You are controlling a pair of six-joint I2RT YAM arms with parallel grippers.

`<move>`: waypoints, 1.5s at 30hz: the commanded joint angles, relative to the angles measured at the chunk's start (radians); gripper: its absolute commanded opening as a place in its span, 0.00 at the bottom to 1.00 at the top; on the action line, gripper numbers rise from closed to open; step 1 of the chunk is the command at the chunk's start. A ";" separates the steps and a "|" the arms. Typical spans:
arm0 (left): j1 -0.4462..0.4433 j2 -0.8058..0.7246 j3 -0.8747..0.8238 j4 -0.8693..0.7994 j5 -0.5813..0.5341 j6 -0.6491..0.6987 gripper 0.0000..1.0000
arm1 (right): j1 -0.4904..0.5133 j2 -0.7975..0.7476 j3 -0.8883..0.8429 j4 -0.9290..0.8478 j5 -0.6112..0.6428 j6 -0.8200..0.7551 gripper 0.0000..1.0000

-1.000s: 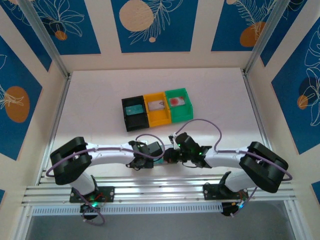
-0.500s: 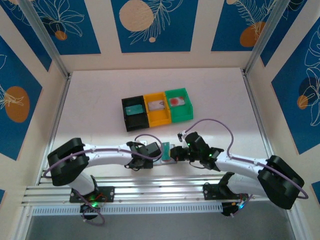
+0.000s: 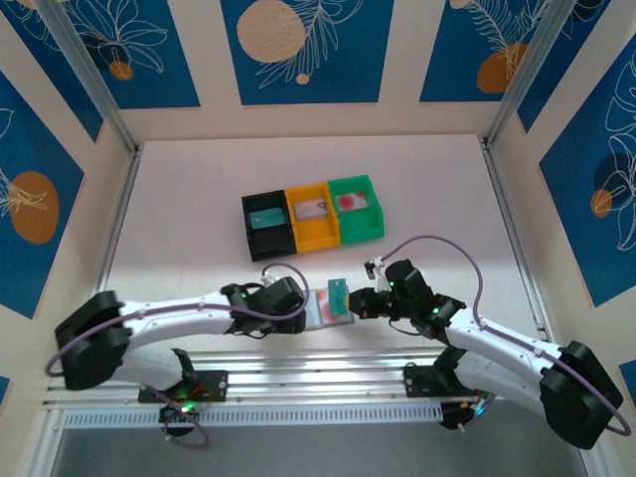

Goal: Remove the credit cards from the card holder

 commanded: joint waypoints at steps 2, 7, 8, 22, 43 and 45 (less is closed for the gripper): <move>0.041 -0.199 -0.018 0.039 0.029 0.158 0.72 | -0.009 0.003 0.063 -0.054 -0.122 -0.069 0.00; 0.086 -0.415 -0.041 0.032 0.058 0.268 0.85 | -0.019 0.017 0.092 -0.057 -0.223 -0.126 0.00; 0.096 -0.446 -0.049 0.037 0.078 0.288 0.86 | -0.021 0.024 0.099 -0.058 -0.247 -0.137 0.00; 0.245 -0.468 -0.063 0.094 0.407 0.373 0.86 | -0.012 0.151 0.188 -0.021 -0.521 -0.205 0.00; 0.270 -0.311 -0.097 0.306 0.713 0.353 0.69 | 0.044 0.205 0.220 0.014 -0.583 -0.226 0.00; 0.270 -0.307 -0.108 0.326 0.733 0.346 0.66 | 0.048 0.212 0.223 0.016 -0.586 -0.226 0.00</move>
